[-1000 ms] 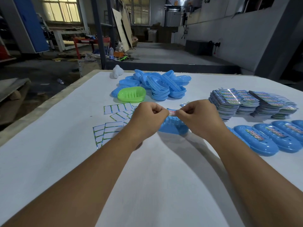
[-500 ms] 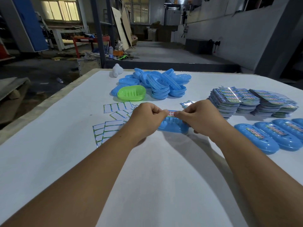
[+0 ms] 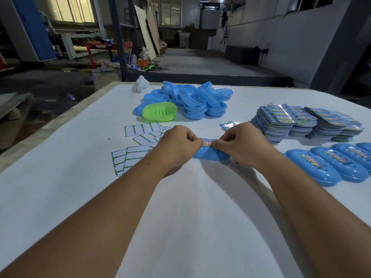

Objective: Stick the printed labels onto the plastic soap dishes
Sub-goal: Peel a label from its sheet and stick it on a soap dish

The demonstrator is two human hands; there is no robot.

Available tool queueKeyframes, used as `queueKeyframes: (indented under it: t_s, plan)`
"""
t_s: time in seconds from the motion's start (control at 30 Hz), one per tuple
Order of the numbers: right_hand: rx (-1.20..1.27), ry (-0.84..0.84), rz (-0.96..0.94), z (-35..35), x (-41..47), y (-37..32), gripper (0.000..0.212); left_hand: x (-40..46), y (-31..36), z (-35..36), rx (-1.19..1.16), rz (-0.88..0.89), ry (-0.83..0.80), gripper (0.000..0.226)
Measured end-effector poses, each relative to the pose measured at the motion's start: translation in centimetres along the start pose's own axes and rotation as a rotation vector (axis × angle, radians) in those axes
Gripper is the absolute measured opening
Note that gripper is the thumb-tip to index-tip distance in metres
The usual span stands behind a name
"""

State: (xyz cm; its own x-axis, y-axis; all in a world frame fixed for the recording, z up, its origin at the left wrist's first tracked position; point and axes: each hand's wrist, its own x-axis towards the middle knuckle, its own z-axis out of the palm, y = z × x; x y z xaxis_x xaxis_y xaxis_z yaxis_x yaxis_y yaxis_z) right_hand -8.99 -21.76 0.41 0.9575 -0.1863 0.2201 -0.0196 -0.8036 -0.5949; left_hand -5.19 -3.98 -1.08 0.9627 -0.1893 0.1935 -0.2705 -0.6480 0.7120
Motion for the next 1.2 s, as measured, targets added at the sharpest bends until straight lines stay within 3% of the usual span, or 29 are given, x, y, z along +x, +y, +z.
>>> queueKeyframes:
  t_s: [0.8,1.0,1.1,1.2]
  plan:
    - [-0.192,0.073,-0.007,0.6,-0.3,-1.1,0.037,0.0,0.3,0.8,0.200,0.095,0.118,0.025]
    - [-0.391,0.124,-0.030,0.2,0.3,-1.7,0.041,0.2,0.1,1.0,0.205,0.101,0.160,0.030]
    - [-0.370,0.088,-0.008,-0.1,0.2,-1.3,0.051,0.3,-0.2,0.8,0.202,0.095,0.139,0.037]
    - [-0.299,-0.008,-0.112,-0.2,-0.2,-1.0,0.044,0.1,-0.2,0.9,0.181,0.123,0.121,0.036]
